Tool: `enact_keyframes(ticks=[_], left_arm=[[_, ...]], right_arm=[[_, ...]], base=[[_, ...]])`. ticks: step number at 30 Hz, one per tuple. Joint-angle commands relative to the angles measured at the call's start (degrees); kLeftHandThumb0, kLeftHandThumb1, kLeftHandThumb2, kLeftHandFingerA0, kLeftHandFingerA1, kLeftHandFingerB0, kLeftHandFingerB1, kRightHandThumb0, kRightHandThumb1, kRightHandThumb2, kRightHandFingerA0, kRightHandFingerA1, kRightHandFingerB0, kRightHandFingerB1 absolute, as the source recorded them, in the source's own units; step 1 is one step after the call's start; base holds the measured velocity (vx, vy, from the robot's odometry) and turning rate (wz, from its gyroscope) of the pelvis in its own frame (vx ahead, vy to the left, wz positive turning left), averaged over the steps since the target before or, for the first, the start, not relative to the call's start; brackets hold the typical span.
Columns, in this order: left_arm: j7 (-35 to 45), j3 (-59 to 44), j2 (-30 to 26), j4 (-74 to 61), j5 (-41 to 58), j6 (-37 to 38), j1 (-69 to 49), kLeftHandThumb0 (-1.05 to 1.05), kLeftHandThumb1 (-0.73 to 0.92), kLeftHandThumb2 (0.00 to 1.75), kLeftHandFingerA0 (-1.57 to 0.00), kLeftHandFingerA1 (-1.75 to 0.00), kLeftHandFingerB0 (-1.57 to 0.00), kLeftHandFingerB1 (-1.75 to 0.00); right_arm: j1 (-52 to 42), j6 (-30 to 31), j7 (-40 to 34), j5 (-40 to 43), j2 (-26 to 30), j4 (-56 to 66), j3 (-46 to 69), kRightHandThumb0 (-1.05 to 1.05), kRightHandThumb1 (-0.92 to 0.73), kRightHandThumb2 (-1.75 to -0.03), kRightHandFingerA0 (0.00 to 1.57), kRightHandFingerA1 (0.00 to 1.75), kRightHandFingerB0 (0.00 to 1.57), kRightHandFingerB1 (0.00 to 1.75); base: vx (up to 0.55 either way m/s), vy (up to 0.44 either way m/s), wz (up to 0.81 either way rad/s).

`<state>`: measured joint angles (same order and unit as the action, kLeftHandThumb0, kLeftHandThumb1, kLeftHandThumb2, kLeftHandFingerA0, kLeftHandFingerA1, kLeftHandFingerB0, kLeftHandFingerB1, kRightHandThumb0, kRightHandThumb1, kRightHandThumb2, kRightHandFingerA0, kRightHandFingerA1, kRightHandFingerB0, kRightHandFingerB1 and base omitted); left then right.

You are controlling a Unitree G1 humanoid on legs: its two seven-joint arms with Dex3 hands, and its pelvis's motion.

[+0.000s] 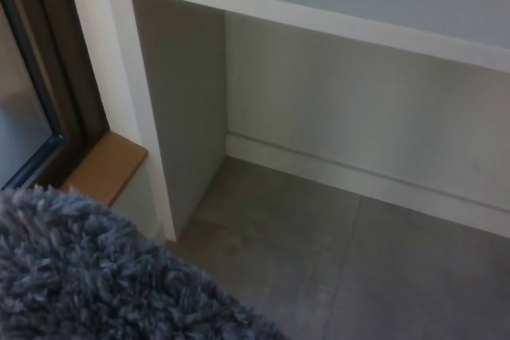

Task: Pick up a grey duster using the right hand and walk towards the window and then clean the window using the duster

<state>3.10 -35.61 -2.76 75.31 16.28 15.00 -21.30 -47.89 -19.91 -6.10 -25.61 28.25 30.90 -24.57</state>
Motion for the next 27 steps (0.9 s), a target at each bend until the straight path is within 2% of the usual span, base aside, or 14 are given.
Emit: enact_keyframes(ticks=[1,2,7,9,10,14,16,23,27], left_arm=[[0.7,-0.2,-0.6,-0.3,0.9,4.0,0.2,0.03,0.68,0.75,-0.81,-0.94,-0.76,-0.75],[1.2,-0.3,-0.4,-0.4,1.1,4.2,0.0,0.05,0.66,0.76,-0.87,-0.98,-0.80,-0.78],[0.7,-0.2,-0.4,-0.3,1.0,4.0,0.0,0.07,0.66,0.79,-0.89,-0.98,-0.82,-0.79],[1.1,-0.8,-0.3,-0.1,1.7,3.5,0.2,0.06,0.68,0.79,-0.84,-0.99,-0.79,-0.78],[0.8,-0.8,-0.4,0.0,1.6,3.2,0.3,-0.02,0.71,0.72,-0.83,-0.96,-0.79,-0.77],[0.4,-0.1,-0.9,0.3,0.8,3.4,0.2,-0.01,0.68,0.74,-0.83,-0.94,-0.79,-0.77],[0.8,-0.5,-0.8,0.3,1.3,2.8,0.3,-0.02,0.68,0.72,-0.81,-0.96,-0.78,-0.77],[1.9,-1.6,-0.7,0.4,2.3,2.9,0.1,0.03,0.66,0.77,-0.87,-0.99,-0.83,-0.79],[1.5,-1.2,-0.9,0.7,1.5,2.7,0.3,-0.01,0.64,0.75,-0.84,-0.96,-0.81,-0.78]], right_arm=[[0.4,-12.3,-0.9,2.8,-2.1,1.6,-4.2,-0.23,-0.40,-1.37,0.99,1.75,0.80,1.66],[0.4,-12.0,-0.9,2.7,-2.1,1.7,-4.1,-0.22,-0.38,-1.39,0.99,1.75,0.80,1.67],[0.6,-12.0,-0.6,3.1,-2.0,1.6,-4.0,-0.23,-0.38,-1.39,0.99,1.75,0.80,1.67],[0.8,-12.2,-0.7,3.2,-2.0,1.6,-4.1,-0.22,-0.37,-1.39,0.99,1.75,0.80,1.67],[0.8,-12.0,-0.7,3.2,-2.0,1.7,-4.1,-0.23,-0.42,-1.32,1.00,1.75,0.80,1.67],[1.1,-11.6,-0.7,3.3,-2.4,1.8,-4.2,-0.23,-0.40,-1.36,0.99,1.75,0.81,1.68],[1.0,-11.2,-0.5,3.5,-2.4,2.1,-4.4,-0.23,-0.38,-1.39,1.00,1.75,0.81,1.66],[0.8,-12.0,-0.8,3.5,-2.5,1.4,-4.6,-0.20,-0.42,-1.32,1.00,1.75,0.84,1.63],[2.2,-14.0,-1.2,4.1,-2.9,0.3,-4.7,-0.18,-0.38,-1.37,1.00,1.75,0.84,1.62]], base=[[0.22,-0.072,0.01],[0.25,-0.103,-0.03],[0.33,-0.179,0.07],[0.27,-0.176,-0.05],[0.23,-0.116,-0.10],[0.17,-0.028,-0.29],[0.18,0.089,-0.46],[0.23,0.251,-0.38],[0.10,0.088,-0.18]])
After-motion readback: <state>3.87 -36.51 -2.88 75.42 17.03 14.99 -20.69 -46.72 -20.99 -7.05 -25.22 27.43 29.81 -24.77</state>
